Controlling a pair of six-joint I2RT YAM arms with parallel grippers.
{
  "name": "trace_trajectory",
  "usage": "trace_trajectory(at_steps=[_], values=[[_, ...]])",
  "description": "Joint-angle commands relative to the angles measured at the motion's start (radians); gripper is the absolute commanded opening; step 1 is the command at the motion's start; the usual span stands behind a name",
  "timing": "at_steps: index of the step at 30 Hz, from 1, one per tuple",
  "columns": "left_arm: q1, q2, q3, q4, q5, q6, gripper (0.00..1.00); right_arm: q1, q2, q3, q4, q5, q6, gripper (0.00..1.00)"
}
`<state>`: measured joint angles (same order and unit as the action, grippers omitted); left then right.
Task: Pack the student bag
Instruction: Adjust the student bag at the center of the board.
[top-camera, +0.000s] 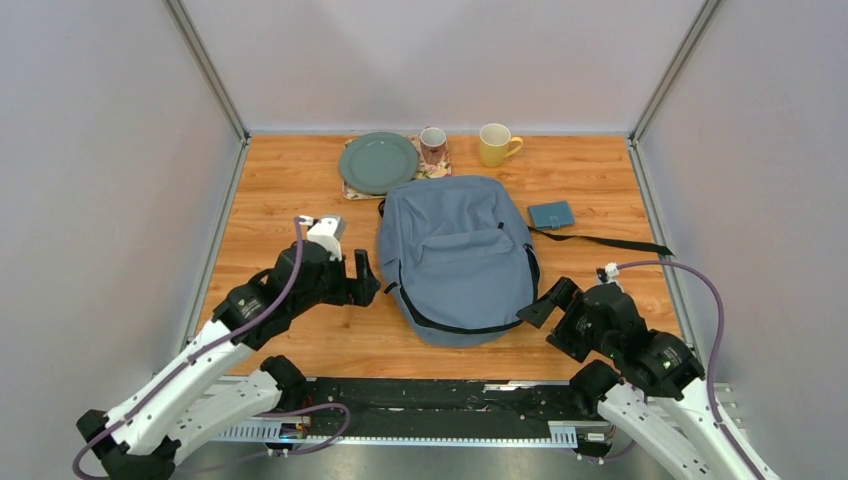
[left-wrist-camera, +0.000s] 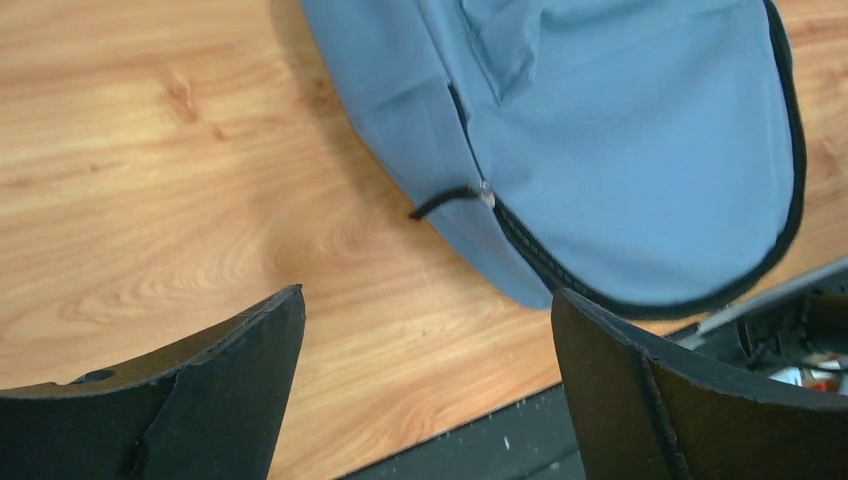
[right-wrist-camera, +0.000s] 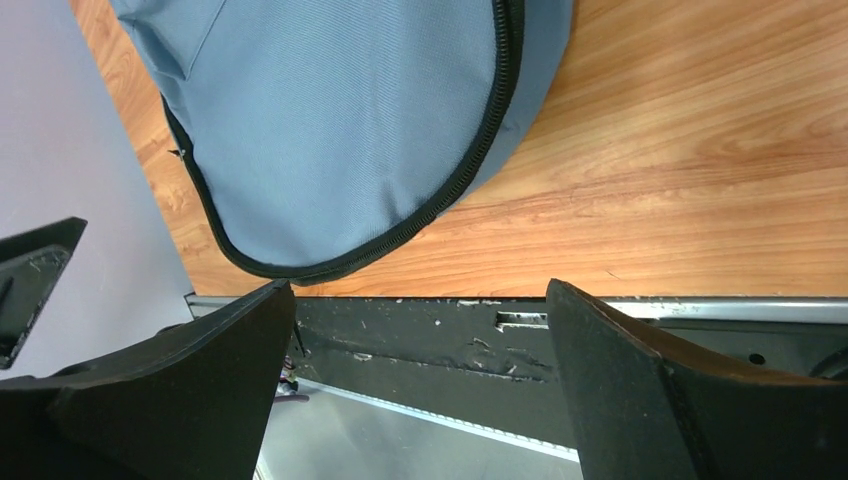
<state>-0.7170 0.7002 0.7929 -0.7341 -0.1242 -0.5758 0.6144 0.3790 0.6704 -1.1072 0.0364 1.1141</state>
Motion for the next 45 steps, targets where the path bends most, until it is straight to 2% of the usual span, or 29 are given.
trace_trajectory(at_steps=[1,8,12,17,21,25,26,27,31,32,34,35,37,42,45], values=[[0.025,0.134,0.072,0.122,-0.045,0.067,0.99,0.004,0.006,-0.026,0.121,-0.015,0.029,1.0],[0.212,0.414,0.068,0.295,0.255,0.019,0.99,0.002,0.061,-0.146,0.306,-0.009,0.069,1.0],[0.289,0.534,0.069,0.467,0.417,-0.016,0.99,0.002,0.156,-0.163,0.374,0.01,0.044,1.0],[0.3,0.682,0.137,0.562,0.523,-0.042,0.99,0.001,0.242,-0.166,0.443,-0.021,0.0,1.0],[0.298,0.794,0.198,0.542,0.537,-0.038,0.99,0.004,0.273,-0.178,0.454,-0.021,-0.017,1.0],[0.298,0.881,0.221,0.539,0.531,-0.029,0.92,0.002,0.261,-0.192,0.457,-0.02,-0.027,1.0],[0.298,0.89,0.221,0.541,0.54,-0.027,0.88,0.002,0.258,-0.195,0.457,-0.015,-0.027,1.0],[0.298,0.898,0.223,0.536,0.549,-0.024,0.78,0.002,0.253,-0.198,0.457,-0.013,-0.027,1.0],[0.289,0.909,0.184,0.538,0.555,-0.009,0.57,-0.004,0.274,-0.207,0.468,-0.013,-0.028,1.0],[0.287,0.907,0.175,0.541,0.563,-0.006,0.47,-0.004,0.282,-0.206,0.471,-0.023,-0.028,1.0],[0.283,0.907,0.155,0.541,0.571,0.005,0.38,-0.002,0.302,-0.207,0.49,-0.023,-0.033,1.0],[0.283,0.907,0.149,0.541,0.575,0.01,0.23,-0.002,0.308,-0.209,0.495,-0.061,-0.033,1.0],[0.284,0.903,0.131,0.55,0.584,0.011,0.02,-0.004,0.319,-0.206,0.501,-0.066,-0.037,1.0],[0.283,0.872,0.103,0.561,0.609,0.024,0.0,-0.01,0.317,-0.207,0.495,-0.049,-0.036,1.0],[0.283,0.802,0.045,0.572,0.588,0.016,0.0,-0.024,0.333,-0.198,0.51,-0.044,-0.039,1.0]])
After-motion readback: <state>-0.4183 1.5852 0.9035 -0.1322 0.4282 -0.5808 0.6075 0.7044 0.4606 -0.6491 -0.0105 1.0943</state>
